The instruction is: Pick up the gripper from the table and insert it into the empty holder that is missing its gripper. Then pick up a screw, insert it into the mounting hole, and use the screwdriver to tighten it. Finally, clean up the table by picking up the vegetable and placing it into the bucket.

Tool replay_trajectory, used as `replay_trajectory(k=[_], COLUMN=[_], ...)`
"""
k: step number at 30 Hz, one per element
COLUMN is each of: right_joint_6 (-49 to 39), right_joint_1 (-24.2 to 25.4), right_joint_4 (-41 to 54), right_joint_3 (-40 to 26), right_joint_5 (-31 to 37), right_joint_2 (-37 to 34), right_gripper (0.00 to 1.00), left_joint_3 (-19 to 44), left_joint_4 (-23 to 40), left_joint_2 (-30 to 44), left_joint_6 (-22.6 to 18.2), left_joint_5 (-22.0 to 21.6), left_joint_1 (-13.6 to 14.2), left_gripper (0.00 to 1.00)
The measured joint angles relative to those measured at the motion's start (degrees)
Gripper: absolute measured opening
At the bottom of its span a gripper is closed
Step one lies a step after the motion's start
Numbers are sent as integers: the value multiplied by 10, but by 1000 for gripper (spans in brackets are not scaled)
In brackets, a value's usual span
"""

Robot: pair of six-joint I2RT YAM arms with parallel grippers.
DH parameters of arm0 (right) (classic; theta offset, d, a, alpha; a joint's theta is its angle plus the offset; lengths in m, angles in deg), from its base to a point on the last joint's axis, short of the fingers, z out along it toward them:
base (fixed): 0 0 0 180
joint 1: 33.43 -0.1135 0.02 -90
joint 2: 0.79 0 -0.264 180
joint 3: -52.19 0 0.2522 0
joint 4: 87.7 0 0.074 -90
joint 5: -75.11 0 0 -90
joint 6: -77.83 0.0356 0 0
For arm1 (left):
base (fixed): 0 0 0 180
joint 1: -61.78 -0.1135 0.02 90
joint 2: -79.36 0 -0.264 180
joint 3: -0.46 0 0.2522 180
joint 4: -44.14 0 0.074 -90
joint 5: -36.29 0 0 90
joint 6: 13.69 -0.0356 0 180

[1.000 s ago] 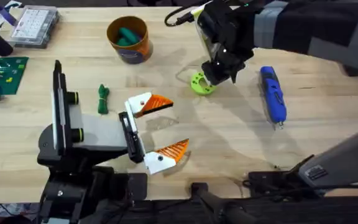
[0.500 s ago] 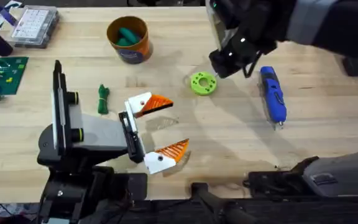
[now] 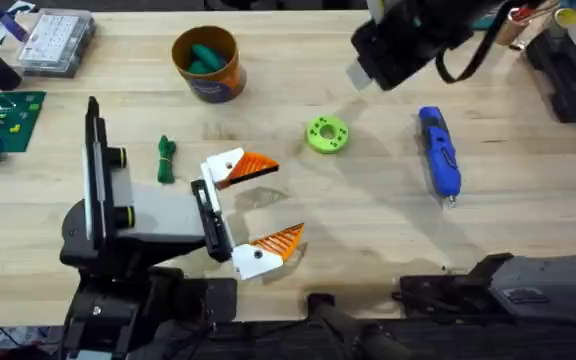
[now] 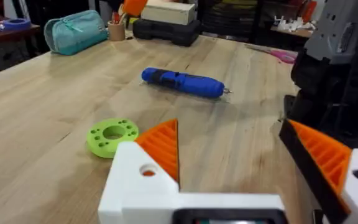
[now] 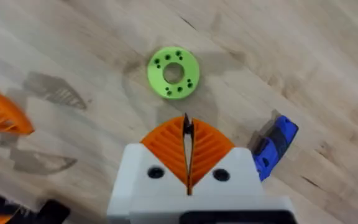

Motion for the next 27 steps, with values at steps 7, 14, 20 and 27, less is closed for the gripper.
replay_trajectory(k=[7,14,20,27], right_joint_6=[-12,-16,-23,-45], right_joint_1=[-57,-110,-145,-174], right_joint_4=[27,45,60,71], right_joint_3=[-72,-104,-105,-105], right_joint_5=[0,-16,-23,-35], right_joint_2=[0,0,-11,-22], right_gripper=[6,6,6,6], left_joint_3=[0,0,0,0], left_joint_4=[0,0,0,0], left_joint_2=[0,0,0,0], left_joint_6=[0,0,0,0], left_joint_5=[0,0,0,0], left_joint_1=[0,0,0,0], left_gripper=[986,986,986,986])
